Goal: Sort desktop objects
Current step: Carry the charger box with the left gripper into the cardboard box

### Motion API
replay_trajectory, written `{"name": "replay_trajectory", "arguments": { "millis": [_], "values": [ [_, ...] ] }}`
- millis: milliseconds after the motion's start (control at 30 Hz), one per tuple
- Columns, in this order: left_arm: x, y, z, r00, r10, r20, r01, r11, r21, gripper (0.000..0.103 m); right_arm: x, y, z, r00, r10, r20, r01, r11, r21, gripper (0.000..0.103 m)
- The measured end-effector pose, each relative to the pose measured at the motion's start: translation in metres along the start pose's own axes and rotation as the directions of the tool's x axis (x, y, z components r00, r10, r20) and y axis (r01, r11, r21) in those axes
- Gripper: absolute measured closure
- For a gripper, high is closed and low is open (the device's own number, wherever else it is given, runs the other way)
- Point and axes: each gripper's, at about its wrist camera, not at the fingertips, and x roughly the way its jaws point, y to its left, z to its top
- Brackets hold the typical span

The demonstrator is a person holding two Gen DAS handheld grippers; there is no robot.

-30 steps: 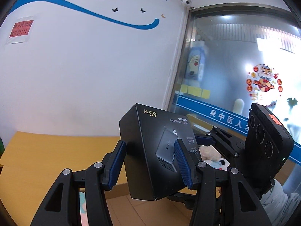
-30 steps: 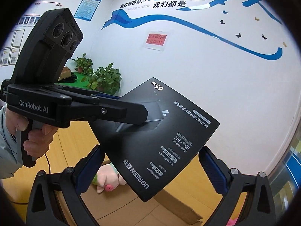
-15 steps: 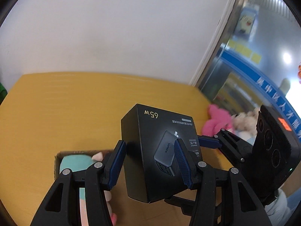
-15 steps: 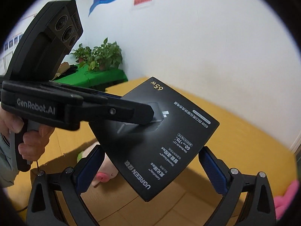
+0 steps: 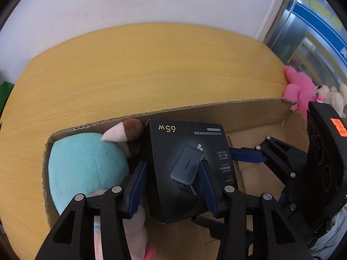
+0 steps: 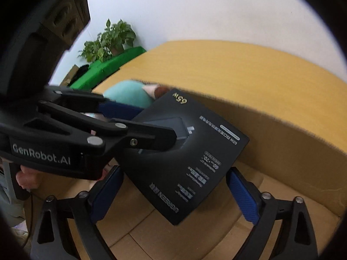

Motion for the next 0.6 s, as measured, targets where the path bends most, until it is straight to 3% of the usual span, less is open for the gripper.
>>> {"name": "replay_trajectory", "arguments": {
  "millis": [300,533,600],
  "values": [
    [-0.070,0.013,-0.012,0.983,0.047,0.179,-0.039,0.998,-0.051,0.055,0.004,0.016,-0.012,0.999,-0.028,-0.038,0.027,0.999,-0.037,0.015],
    [-0.087,0.044,-0.040,0.978,0.053,0.204,-0.039,0.997,-0.074,0.055,-0.009,0.021,-0.012,0.999,-0.037,-0.002,0.037,0.998,-0.049,0.015],
    [-0.089,0.049,-0.051,0.979,0.032,0.203,-0.016,0.997,-0.078,0.055,0.006,0.018,-0.007,0.999,-0.032,-0.008,0.032,0.998,-0.053,0.015]
  ]
}}
